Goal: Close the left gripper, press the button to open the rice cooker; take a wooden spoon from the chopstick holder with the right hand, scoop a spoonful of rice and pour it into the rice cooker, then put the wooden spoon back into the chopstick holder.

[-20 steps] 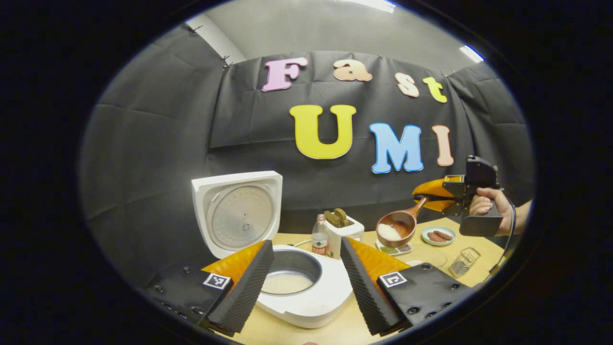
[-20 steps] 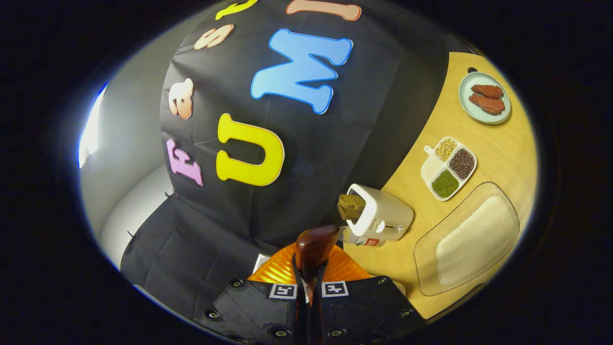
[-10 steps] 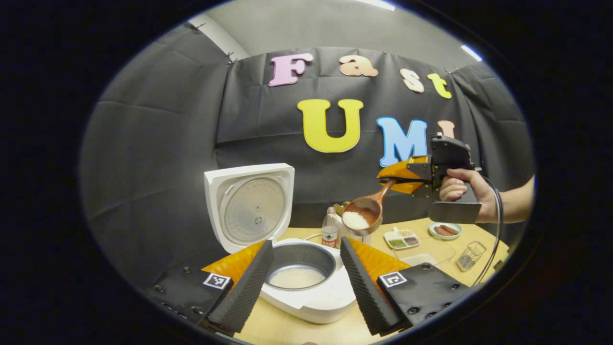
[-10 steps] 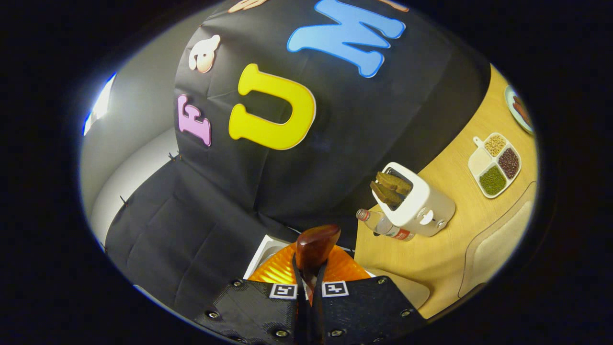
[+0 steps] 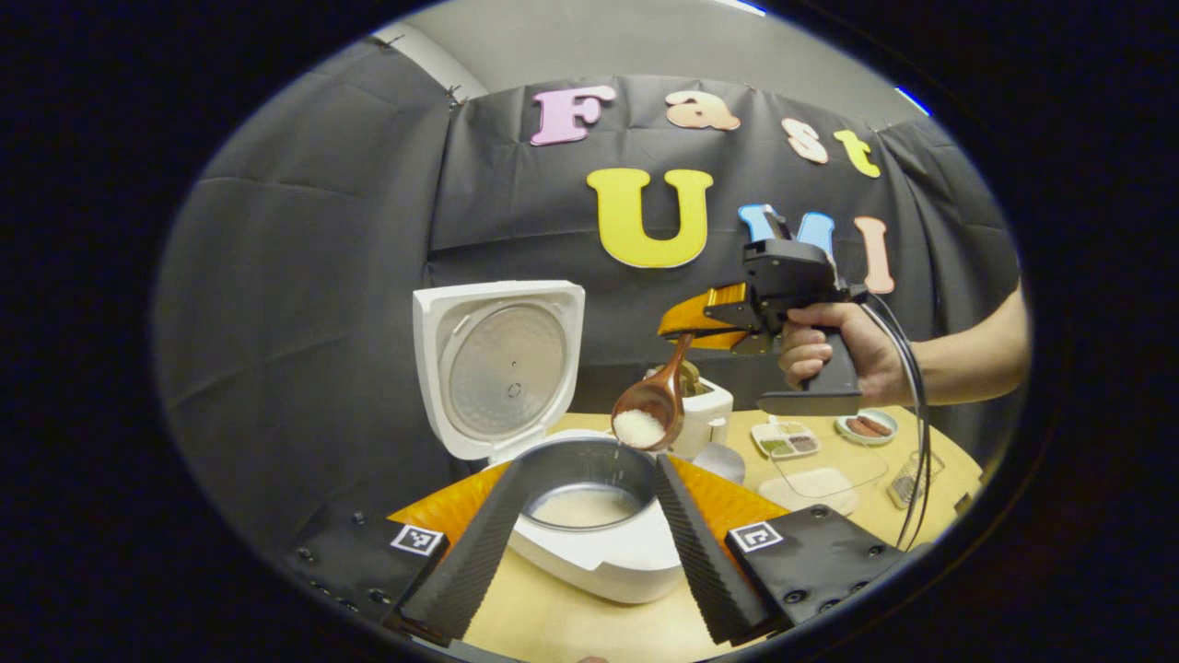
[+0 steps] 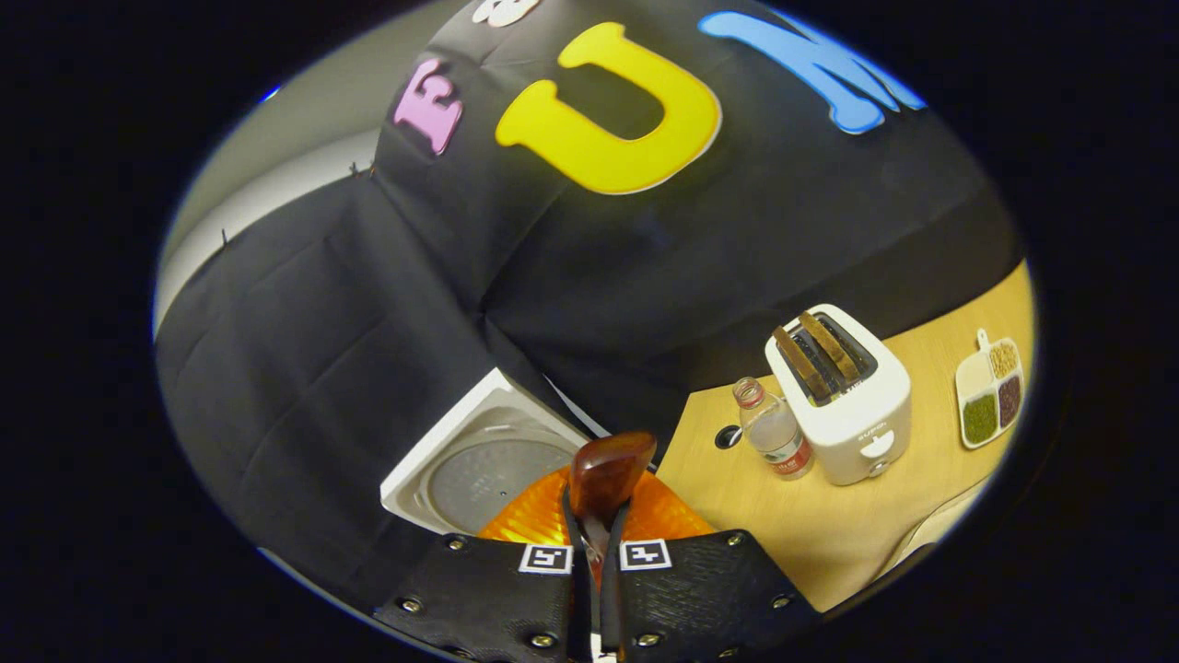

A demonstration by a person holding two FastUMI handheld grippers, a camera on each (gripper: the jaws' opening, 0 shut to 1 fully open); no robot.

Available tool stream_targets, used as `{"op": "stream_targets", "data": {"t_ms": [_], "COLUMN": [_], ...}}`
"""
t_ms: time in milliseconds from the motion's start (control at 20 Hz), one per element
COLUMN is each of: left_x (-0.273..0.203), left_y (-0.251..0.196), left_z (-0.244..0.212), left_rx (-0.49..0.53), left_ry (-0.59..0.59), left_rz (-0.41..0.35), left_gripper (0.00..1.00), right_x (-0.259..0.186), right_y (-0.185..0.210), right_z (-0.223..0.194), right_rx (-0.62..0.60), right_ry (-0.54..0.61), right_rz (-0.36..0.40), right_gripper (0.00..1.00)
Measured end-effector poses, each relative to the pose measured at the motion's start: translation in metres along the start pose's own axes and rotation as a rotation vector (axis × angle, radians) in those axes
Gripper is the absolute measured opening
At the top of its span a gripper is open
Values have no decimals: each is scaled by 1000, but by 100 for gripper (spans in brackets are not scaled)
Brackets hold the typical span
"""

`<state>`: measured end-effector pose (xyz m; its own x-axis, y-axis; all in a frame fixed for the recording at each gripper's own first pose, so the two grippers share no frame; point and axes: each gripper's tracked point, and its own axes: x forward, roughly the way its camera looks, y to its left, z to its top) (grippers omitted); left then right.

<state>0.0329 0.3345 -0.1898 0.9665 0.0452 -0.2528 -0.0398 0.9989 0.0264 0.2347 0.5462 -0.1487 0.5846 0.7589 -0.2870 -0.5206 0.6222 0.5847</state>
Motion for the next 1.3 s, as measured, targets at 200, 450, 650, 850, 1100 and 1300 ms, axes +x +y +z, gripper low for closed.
{"op": "stream_targets", "data": {"t_ms": [200,450,650,850,1100,1300], "left_x": [-5,-6,-10,-19,-26,-29], "left_y": [6,7,7,8,5,-7], "left_z": [-5,-5,-5,-4,-3,11], "left_rx": [0,-27,-28,-37,-38,-39], "left_ry": [6,3,-1,-9,-17,-37], "left_rz": [21,34,41,52,48,30], "left_gripper": [99,99,99,99,99,97], "right_x": [23,28,17,16,-1,-14], "right_y": [20,63,92,90,77,48], "right_z": [-21,-33,-43,-37,3,29], "right_rx": [-313,-717,-994,-911,-516,-229], "right_ry": [46,77,88,55,7,-16], "right_rz": [-16,56,147,153,141,133], "right_gripper": [4,5,5,5,5,5]}}
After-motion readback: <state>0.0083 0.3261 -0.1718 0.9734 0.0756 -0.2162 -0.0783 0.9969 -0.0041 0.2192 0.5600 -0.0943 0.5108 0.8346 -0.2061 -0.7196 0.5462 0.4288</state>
